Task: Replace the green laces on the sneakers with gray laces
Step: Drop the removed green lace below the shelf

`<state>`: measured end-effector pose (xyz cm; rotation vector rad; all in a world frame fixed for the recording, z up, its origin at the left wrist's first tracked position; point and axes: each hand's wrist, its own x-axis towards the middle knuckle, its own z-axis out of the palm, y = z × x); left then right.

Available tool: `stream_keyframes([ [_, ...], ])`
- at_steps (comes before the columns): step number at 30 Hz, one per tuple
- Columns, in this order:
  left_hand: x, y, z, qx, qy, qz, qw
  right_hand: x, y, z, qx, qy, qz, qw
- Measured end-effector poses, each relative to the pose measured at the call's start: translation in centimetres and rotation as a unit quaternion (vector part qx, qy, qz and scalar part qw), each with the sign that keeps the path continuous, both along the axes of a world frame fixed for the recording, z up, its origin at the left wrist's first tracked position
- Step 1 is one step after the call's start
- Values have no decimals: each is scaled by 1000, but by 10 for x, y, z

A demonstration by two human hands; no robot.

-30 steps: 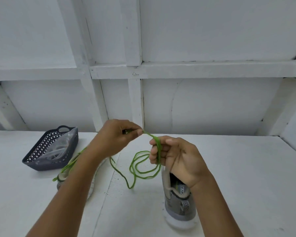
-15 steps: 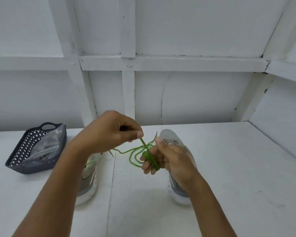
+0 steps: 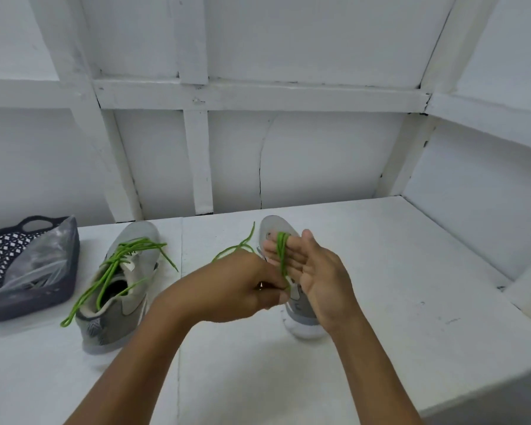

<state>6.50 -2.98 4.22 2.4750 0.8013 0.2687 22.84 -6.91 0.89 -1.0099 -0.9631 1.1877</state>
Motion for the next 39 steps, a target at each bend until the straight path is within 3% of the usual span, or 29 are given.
stream_keyframes([
  [3, -7, 10, 30, 2, -86, 43, 995, 2, -7, 5, -7, -112, 29, 993],
  [8, -6, 30, 28, -6, -225, 174, 959, 25, -10, 17, -23, 6, 77, 997],
  [11, 18, 30, -4, 8, -191, 213, 958, 41, -8, 19, -45, 159, 92, 982],
  [14, 46, 11, -25, 2, -46, 158, 986, 57, -5, 16, -17, 272, 68, 960],
  [16, 59, -3, -25, -20, 37, 78, 996, 65, -3, 12, 1, 246, 48, 968],
  [18, 67, -13, -14, -35, 54, 45, 997, 74, -5, 4, 5, 118, 18, 993],
  [21, 72, -21, 11, -4, 25, 60, 998, 83, -13, -3, 2, -65, 9, 998],
  [23, 75, -25, 27, -1, -48, 86, 995, 89, -23, -6, 3, -115, 46, 992],
  [26, 75, -19, 31, -10, -184, 159, 970, 99, -37, -5, 2, -74, 114, 991],
  [29, 85, -14, 8, -1, -238, 219, 946, 111, -44, -2, 6, 112, 158, 981],
  [32, 107, -33, -23, -12, -177, 212, 961, 121, -47, -4, 37, 273, 140, 951],
  [34, 118, -50, -34, -40, -96, 162, 981, 124, -47, -5, 53, 297, 119, 946],
  [37, 124, -67, -30, -35, 30, 73, 996, 128, -46, -11, 68, 223, 82, 969],
  [39, 123, -72, -14, -32, 38, 47, 998, 129, -52, -15, 56, 76, 52, 994],
])
